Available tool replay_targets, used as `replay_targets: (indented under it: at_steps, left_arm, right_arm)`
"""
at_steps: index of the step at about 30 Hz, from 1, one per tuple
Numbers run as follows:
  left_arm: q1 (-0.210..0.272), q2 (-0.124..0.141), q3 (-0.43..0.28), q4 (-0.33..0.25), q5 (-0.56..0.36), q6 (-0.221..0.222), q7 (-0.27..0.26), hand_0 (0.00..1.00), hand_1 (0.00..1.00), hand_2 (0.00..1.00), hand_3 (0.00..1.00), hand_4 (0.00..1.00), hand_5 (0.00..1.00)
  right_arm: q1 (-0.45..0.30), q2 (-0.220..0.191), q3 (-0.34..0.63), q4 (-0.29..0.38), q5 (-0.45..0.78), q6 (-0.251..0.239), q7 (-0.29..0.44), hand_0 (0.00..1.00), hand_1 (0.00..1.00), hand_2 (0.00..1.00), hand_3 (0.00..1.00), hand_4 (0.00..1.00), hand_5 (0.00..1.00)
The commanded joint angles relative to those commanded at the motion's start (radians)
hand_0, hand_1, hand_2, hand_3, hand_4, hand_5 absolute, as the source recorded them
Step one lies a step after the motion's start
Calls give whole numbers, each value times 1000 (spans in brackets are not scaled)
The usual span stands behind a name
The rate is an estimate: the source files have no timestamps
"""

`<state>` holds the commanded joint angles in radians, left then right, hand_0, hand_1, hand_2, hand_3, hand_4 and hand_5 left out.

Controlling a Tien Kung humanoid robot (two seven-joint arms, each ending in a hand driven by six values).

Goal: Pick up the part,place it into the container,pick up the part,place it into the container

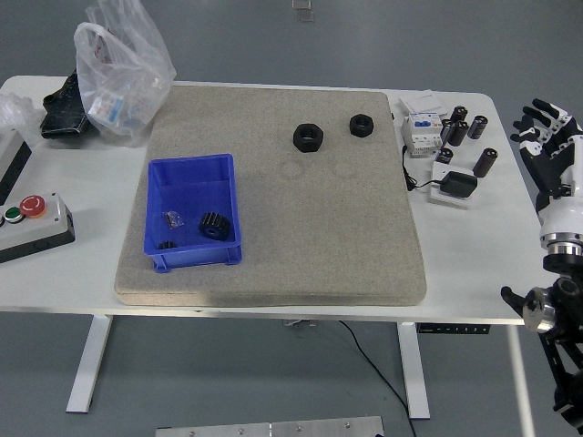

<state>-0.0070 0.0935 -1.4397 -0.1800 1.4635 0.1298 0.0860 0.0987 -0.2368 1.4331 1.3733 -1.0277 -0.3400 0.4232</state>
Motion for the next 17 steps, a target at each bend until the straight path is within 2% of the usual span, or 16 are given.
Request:
replay_targets:
  at_steps: [17]
  left_arm:
    - [1,-3,-3,0,0,0,1,665,496,524,625,628,233]
  right_arm:
    - [-1,1,-12,2,5,-1,5,663,660,698,668,648,315]
